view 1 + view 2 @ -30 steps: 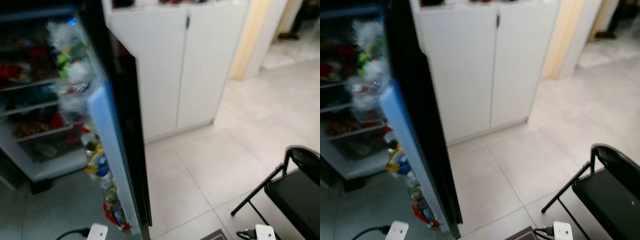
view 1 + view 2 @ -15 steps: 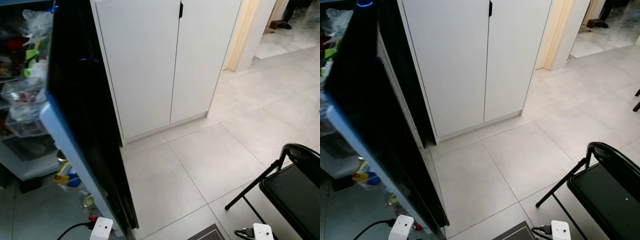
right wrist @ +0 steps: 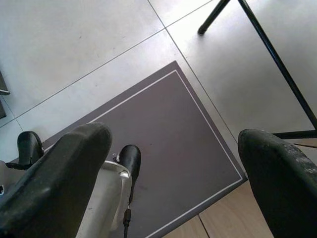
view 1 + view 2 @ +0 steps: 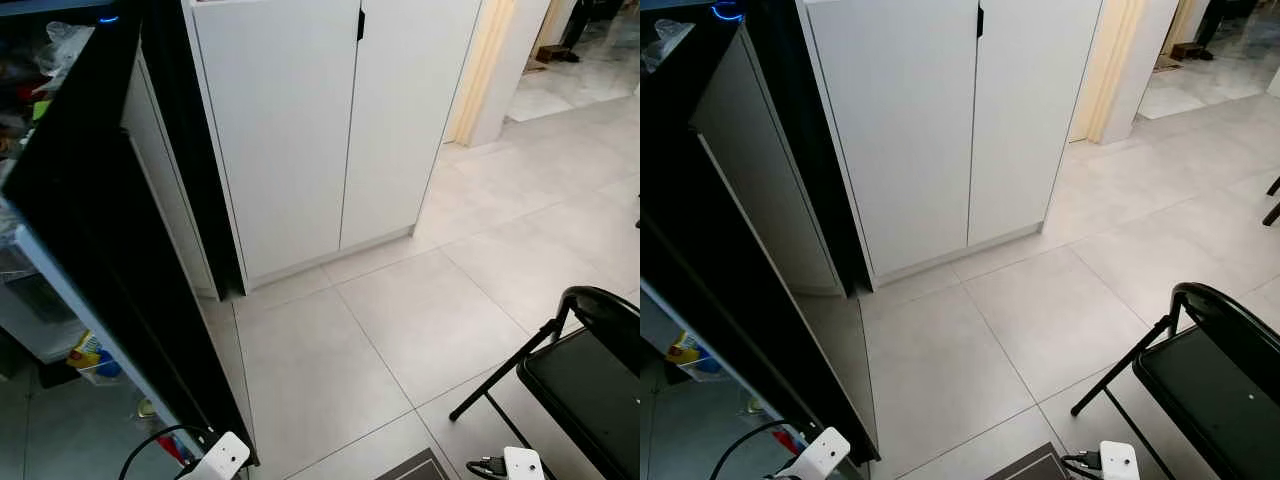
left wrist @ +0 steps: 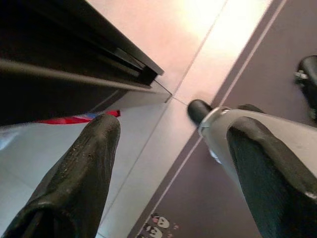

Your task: Restocking fridge

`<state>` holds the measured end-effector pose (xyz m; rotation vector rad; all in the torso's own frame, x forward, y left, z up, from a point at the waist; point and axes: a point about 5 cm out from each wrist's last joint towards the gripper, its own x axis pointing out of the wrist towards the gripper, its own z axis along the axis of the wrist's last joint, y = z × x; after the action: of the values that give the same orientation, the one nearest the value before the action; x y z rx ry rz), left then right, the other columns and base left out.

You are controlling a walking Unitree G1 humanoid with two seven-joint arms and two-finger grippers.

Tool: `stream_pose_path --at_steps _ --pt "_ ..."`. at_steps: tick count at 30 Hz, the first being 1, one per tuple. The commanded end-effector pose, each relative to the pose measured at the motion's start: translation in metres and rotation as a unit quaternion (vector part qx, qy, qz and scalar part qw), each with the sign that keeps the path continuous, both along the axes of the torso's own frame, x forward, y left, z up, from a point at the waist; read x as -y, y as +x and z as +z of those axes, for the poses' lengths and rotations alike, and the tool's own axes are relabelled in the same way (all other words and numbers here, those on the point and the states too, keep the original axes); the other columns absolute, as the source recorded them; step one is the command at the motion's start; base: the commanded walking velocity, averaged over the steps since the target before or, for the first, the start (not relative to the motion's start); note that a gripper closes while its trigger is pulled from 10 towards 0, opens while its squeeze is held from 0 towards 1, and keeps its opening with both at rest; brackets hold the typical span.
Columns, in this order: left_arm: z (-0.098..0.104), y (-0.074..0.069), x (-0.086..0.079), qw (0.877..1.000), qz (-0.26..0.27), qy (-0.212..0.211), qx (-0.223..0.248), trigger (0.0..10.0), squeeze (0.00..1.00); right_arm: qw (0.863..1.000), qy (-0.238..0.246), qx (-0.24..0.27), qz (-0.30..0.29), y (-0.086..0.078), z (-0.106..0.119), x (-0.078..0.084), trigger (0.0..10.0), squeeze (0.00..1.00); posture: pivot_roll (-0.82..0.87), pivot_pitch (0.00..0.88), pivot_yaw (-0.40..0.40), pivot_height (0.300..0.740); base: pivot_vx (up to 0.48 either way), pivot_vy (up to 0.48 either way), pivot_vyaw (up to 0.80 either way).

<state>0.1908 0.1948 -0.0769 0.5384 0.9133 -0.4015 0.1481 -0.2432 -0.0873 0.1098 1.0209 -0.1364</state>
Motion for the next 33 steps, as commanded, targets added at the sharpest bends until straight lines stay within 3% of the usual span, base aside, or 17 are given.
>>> stream_pose_path --at_steps 1,13,19,23,28,33 --pt "-0.001 -0.003 -0.004 1.000 -0.006 0.017 -0.003 10.0 0.00 1.000 0.000 -0.001 0.000 0.000 0.000 0.000 10.0 0.00 0.01 0.000 -0.050 0.740 0.000 0.000 0.00" --pt "-0.001 -0.001 -0.003 0.998 -0.044 0.054 0.007 10.0 0.00 1.000 -0.002 -0.005 0.006 -0.001 0.000 0.000 10.0 0.00 0.01 0.000 -0.049 0.740 0.000 0.000 0.00" --pt "-0.001 -0.004 -0.013 0.996 0.055 0.064 0.036 10.0 0.00 1.000 -0.003 -0.005 0.006 -0.001 -0.001 0.000 10.0 0.00 0.01 0.000 -0.043 0.740 0.000 0.000 0.00" --pt "-0.001 -0.007 -0.016 0.989 0.131 0.041 0.062 10.0 0.00 1.000 -0.003 -0.005 0.006 -0.002 -0.001 -0.001 10.0 0.00 0.01 0.000 -0.042 0.740 0.000 0.000 0.00" --pt "0.001 -0.007 -0.016 0.982 0.165 0.021 0.087 10.0 0.00 1.000 -0.004 -0.006 0.005 -0.002 -0.001 -0.001 10.0 0.00 0.01 0.000 -0.041 0.740 0.000 0.000 0.00" --pt "0.004 -0.005 -0.017 0.975 0.185 0.027 0.118 10.0 0.00 1.000 -0.006 -0.006 0.005 -0.001 -0.001 0.000 10.0 0.00 0.02 0.000 -0.043 0.740 0.000 0.000 0.00"
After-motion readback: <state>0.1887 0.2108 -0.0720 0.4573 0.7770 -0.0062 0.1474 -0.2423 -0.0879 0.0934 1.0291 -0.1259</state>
